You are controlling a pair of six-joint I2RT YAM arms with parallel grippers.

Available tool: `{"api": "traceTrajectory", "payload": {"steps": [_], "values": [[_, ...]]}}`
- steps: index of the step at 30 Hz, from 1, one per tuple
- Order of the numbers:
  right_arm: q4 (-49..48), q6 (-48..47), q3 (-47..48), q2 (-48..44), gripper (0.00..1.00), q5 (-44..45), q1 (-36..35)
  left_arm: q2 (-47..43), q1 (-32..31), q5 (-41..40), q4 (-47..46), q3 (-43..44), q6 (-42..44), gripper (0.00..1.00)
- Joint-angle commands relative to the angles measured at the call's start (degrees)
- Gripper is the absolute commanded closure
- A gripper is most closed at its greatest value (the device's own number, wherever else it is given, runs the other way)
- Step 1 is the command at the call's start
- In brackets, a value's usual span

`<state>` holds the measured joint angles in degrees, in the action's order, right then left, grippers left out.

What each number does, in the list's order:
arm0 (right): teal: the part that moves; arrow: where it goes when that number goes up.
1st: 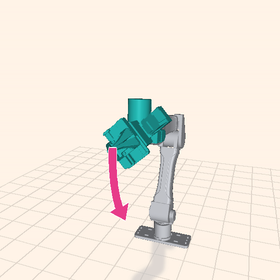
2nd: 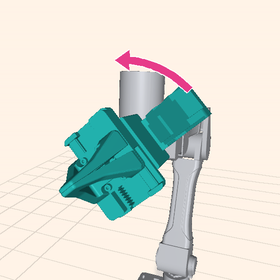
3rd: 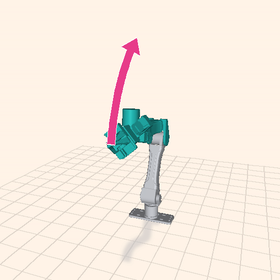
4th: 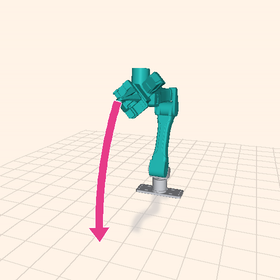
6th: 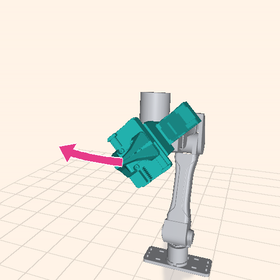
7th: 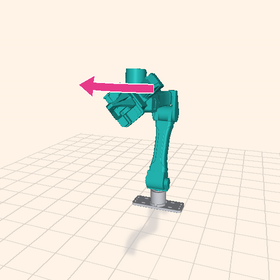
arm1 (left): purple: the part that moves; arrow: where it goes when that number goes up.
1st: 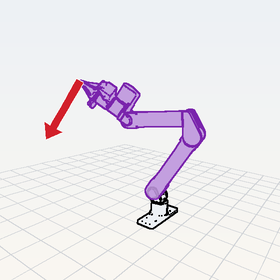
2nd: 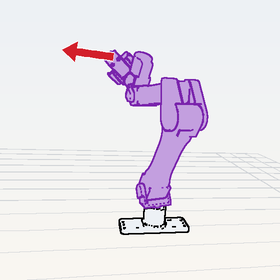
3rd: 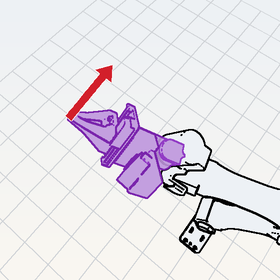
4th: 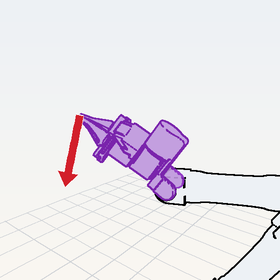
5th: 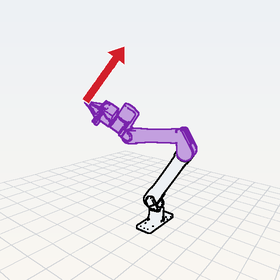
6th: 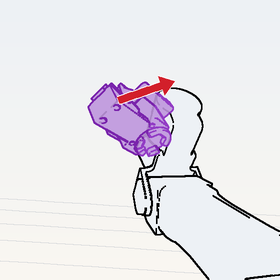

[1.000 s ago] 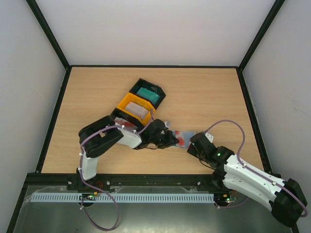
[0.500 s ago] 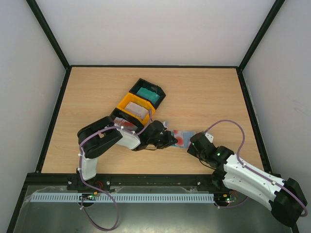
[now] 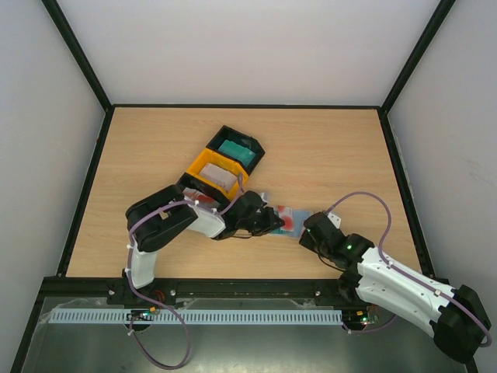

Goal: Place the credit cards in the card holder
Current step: Insert the credit card into the card holder.

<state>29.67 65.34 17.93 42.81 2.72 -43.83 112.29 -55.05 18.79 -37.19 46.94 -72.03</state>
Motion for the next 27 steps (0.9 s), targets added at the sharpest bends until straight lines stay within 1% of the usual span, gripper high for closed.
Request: {"api": "traceTrajectory", "payload": {"steps": [1,4,9,14,20,27], "values": [[2.07,-0.13,-0.88,0.43,0.98,0.97,0.15,2.4,0.84,-2.53,0.89,1.14,0.4,0.98],[2.06,-0.21,-0.74,0.44,0.98,0.88,0.2,2.13,0.5,-1.95,0.46,0.67,0.12,0.98],[1.73,-0.04,-0.87,0.4,0.98,0.81,0.16,0.54,-1.23,-0.65,-2.24,-2.84,-2.66,0.97],[1.05,0.18,-1.23,0.5,0.98,0.62,0.16,-1.46,-3.13,-0.66,-2.08,-3.99,-4.7,0.98],[0.92,0.18,-1.23,0.46,0.98,0.53,0.15,-1.11,-3.91,-0.22,-2.31,-3.58,-5.76,0.98],[1.35,0.06,-1.15,0.11,0.98,0.53,0.2,2.42,-3.58,2.04,-2.53,-0.83,-5.02,0.98]]}}
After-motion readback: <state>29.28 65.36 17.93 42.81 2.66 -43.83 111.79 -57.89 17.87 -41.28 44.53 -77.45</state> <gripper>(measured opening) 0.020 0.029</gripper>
